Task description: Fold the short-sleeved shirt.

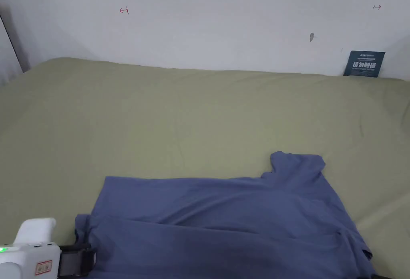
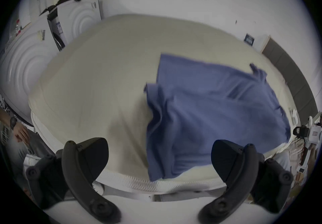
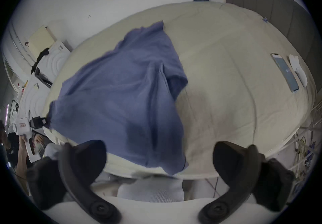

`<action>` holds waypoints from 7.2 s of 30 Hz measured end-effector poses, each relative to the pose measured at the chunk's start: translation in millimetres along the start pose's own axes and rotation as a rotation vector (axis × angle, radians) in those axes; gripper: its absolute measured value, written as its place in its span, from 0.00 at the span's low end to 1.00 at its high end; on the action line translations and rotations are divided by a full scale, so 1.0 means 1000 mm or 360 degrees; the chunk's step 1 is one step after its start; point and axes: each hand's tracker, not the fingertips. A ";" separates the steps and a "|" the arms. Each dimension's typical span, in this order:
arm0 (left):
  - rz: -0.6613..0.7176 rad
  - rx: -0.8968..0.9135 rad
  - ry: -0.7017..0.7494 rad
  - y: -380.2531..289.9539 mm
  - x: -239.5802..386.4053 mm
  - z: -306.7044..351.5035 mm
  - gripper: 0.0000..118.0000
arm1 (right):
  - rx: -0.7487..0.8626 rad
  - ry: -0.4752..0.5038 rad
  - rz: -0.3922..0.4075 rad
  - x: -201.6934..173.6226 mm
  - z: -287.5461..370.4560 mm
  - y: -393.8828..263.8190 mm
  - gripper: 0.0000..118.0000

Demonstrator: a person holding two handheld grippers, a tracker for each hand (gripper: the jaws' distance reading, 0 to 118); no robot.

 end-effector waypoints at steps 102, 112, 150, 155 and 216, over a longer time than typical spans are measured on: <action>-0.0114 0.1150 0.0013 0.049 0.111 0.119 0.00 | 0.1389 -0.0286 0.0446 -0.165 0.109 0.021 0.01; -0.0217 0.1213 0.0101 0.032 0.131 0.142 0.00 | 0.1377 -0.0277 0.0446 -0.172 0.106 0.021 0.01; 0.0765 -0.0578 -0.1376 0.028 -0.091 -0.099 1.00 | 0.0868 -0.0204 0.0545 -0.217 0.035 -0.029 0.02; 0.0649 -0.0571 -0.1298 0.033 -0.083 -0.102 0.74 | 0.0844 -0.0181 0.0541 -0.219 0.029 -0.030 0.02; -0.0004 -0.0441 -0.0714 0.049 0.140 -0.037 0.02 | 0.0761 -0.0087 0.0046 -0.109 0.063 -0.065 0.02</action>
